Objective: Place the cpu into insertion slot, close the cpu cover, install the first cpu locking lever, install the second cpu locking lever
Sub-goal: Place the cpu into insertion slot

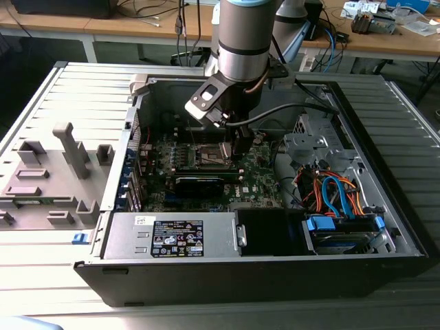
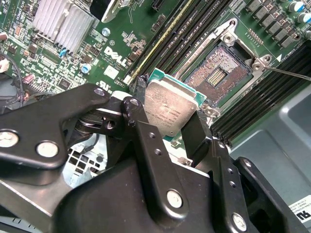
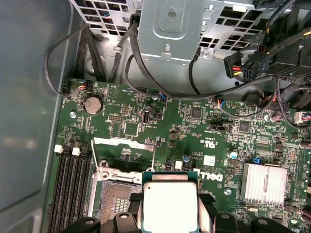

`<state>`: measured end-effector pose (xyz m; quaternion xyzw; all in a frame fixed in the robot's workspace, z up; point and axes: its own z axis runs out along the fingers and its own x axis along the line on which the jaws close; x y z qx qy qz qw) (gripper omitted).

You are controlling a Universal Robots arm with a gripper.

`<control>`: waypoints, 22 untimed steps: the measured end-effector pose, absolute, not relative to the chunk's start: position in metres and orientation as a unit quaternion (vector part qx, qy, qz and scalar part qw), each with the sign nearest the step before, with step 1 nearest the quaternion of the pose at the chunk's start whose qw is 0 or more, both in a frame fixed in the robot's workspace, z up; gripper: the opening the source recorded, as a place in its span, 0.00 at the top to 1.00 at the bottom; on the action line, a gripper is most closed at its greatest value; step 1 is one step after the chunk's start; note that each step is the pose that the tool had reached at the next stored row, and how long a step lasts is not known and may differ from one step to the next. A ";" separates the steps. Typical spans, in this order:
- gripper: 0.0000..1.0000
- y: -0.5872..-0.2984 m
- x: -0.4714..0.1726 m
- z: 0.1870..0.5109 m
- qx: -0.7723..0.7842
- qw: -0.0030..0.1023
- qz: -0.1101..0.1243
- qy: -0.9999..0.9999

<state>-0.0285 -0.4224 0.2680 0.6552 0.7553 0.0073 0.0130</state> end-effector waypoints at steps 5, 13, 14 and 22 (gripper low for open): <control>0.45 -0.422 -0.028 0.268 0.658 0.013 0.007 0.753; 0.45 -0.422 -0.028 0.268 0.660 0.013 0.007 0.751; 0.45 -0.422 -0.028 0.268 0.661 0.013 0.007 0.751; 0.45 -0.422 -0.028 0.268 0.663 0.013 0.007 0.748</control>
